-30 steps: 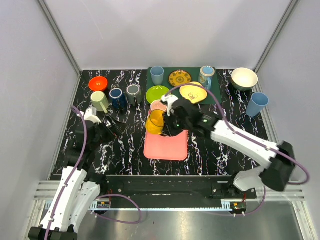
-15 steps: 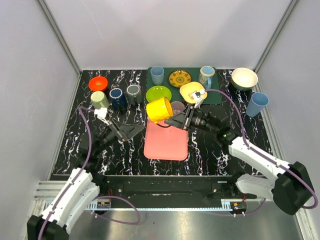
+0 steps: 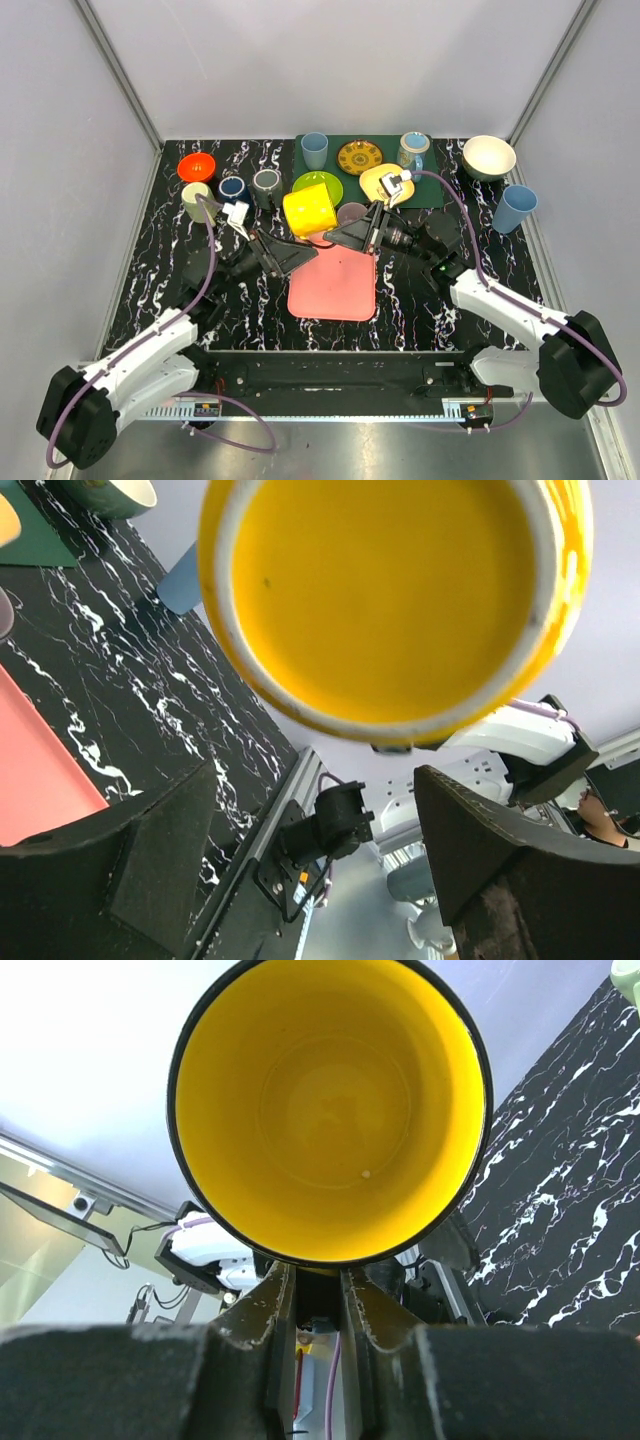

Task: Turn the mug right side up

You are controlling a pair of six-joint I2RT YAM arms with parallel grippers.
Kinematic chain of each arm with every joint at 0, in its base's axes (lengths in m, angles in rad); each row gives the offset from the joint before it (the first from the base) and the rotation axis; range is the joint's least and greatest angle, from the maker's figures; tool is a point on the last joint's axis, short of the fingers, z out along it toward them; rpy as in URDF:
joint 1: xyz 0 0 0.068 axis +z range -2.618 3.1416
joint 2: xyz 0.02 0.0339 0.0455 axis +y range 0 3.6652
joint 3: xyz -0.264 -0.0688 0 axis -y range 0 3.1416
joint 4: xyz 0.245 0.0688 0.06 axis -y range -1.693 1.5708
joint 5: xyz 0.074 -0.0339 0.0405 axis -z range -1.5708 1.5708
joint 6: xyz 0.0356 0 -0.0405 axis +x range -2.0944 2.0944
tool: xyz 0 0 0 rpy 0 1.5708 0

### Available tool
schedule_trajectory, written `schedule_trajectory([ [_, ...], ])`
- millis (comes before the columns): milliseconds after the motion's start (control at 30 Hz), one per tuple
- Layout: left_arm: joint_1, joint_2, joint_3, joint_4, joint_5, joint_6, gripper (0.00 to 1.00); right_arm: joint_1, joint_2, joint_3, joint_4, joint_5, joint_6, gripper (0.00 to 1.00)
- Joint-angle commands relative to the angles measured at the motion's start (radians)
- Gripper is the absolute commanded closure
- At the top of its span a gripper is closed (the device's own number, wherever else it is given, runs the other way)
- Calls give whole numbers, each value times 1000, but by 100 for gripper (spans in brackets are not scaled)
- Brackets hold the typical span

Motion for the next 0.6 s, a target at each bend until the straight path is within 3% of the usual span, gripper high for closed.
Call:
schedule_trajectory([
  [0, -5, 66, 87, 151, -37, -3, 21, 4, -9, 15, 161, -30, 16, 100],
  [200, -8, 161, 118, 322, -39, -75, 29, 4, -21, -5, 131, -33, -4, 100],
  [333, -11, 200, 140, 396, -36, -103, 43, 4, -27, -13, 105, -37, -26, 100],
  [367, -11, 204, 141, 422, -36, -109, 52, 4, -29, -16, 103, -37, -27, 100],
  [567, -22, 235, 164, 476, -29, -142, 71, 4, -24, -33, 57, -49, -61, 100],
])
